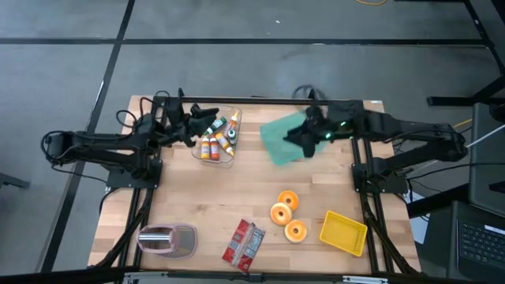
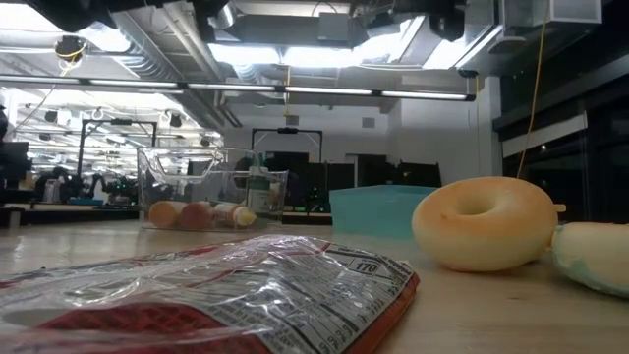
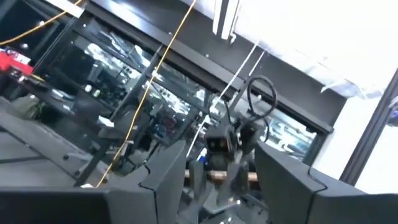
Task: Pick & Place Food Item
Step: Put the pink donut into the yellow bin
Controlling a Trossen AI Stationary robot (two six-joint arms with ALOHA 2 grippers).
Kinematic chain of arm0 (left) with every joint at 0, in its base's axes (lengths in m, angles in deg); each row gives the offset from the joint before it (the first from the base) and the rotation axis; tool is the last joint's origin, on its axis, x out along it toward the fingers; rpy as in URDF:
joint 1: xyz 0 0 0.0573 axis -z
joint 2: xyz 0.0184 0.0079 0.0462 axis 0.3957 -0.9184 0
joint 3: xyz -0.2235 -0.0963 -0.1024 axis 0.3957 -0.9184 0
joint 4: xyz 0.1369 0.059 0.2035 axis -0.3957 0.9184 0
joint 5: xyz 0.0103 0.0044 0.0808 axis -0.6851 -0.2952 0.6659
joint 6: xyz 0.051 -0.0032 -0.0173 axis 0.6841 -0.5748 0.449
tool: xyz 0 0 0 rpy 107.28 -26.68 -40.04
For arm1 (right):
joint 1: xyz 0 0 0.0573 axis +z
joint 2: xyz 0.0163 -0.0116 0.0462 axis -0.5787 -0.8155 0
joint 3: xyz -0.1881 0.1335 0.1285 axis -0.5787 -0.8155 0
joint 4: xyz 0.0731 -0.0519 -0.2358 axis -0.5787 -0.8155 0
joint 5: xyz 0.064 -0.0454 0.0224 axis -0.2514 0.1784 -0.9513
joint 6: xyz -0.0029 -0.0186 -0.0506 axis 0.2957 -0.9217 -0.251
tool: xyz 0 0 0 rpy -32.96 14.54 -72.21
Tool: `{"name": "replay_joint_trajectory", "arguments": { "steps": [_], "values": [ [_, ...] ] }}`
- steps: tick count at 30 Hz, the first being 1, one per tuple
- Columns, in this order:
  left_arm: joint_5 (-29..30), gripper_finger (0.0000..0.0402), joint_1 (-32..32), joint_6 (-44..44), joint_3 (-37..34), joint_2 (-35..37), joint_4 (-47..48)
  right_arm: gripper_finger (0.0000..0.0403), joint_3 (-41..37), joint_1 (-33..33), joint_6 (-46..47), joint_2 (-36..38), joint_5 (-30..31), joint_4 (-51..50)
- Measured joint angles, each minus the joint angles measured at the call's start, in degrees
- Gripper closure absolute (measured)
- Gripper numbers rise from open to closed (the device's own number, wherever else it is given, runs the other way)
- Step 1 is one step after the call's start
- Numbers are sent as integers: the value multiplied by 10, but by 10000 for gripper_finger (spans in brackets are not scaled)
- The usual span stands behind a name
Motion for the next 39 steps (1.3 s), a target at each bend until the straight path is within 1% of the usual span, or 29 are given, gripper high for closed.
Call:
{"name": "replay_joint_trajectory", "arguments": {
  "steps": [3,6,9,13,17,23,27,31,34,39],
  "values": [
    [26,222,31,17,0,-3,8,234,0,38,35,-36,-3,-20],
    [41,226,53,24,0,-4,28,234,0,81,82,-73,15,-36],
    [48,229,67,26,0,-4,51,234,0,127,134,-103,23,-82],
    [48,233,80,26,0,-4,76,234,0,194,216,-129,65,-161],
    [48,236,83,19,0,-4,99,234,0,257,323,-131,102,-219],
    [48,237,83,25,0,-4,106,234,0,361,513,-131,126,-267],
    [52,238,82,26,0,-4,107,234,0,402,608,-155,137,-308],
    [60,239,82,18,0,-4,107,234,0,410,631,-184,109,-361],
    [82,241,82,4,0,-4,108,234,0,410,603,-199,102,-372],
    [107,244,82,-9,0,-4,112,234,0,397,562,-203,145,-334]
  ]
}}
